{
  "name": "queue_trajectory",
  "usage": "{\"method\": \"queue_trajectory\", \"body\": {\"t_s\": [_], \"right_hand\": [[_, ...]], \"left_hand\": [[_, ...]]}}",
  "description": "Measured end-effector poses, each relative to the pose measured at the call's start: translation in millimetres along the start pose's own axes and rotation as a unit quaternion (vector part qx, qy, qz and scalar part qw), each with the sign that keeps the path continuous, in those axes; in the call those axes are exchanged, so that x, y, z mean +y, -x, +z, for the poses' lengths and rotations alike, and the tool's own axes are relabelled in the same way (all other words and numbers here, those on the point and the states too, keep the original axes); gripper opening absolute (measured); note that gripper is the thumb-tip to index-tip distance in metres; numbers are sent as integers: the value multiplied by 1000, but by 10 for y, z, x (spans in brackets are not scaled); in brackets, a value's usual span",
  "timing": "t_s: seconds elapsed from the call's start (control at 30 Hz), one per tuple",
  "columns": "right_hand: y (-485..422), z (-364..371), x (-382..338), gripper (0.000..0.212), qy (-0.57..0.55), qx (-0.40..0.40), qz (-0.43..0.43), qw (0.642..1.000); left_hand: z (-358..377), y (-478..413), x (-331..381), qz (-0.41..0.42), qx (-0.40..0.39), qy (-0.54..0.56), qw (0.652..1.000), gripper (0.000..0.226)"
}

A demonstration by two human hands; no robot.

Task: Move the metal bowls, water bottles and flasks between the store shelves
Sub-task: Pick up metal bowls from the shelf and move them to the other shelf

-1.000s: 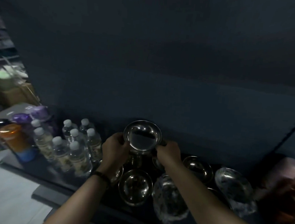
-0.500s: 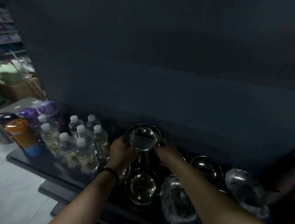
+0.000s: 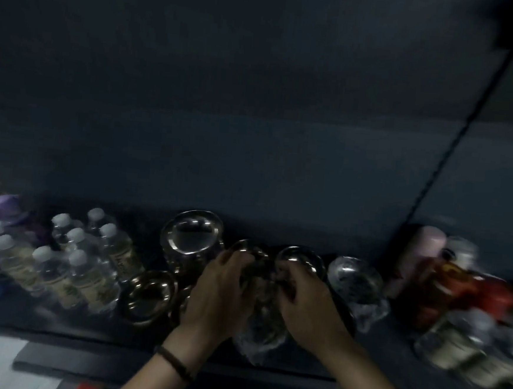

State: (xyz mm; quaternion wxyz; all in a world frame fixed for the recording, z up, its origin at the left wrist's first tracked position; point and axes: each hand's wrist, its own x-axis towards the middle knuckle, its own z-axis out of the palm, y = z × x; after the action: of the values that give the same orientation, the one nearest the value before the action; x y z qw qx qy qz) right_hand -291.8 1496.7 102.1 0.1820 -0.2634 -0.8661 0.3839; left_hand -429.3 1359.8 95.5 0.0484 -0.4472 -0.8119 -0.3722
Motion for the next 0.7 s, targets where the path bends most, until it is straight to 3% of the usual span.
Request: {"method": "queue_trajectory", "body": {"t_s": [0.17, 0.3, 0.43, 0.57, 0.7], "right_hand": [[878, -706, 712, 37, 22, 115, 103, 988], [1430, -1296, 1301, 20, 44, 166, 195, 966], [1967, -1839, 1854, 9, 43, 233, 258, 937], [2290, -2289, 2450, 5, 59, 238, 323, 914], [2419, -2545, 3088, 31, 87, 222, 356, 903]], "left_hand": [[648, 67, 981, 67, -131, 48, 988, 29], [1282, 158, 1727, 127, -211, 81, 966, 30], [1868, 275, 2392, 151, -289, 89, 941, 26], [2359, 386, 2910, 133, -367, 93, 916, 25], [2729, 465, 3240, 118, -402, 66, 905, 32]]}}
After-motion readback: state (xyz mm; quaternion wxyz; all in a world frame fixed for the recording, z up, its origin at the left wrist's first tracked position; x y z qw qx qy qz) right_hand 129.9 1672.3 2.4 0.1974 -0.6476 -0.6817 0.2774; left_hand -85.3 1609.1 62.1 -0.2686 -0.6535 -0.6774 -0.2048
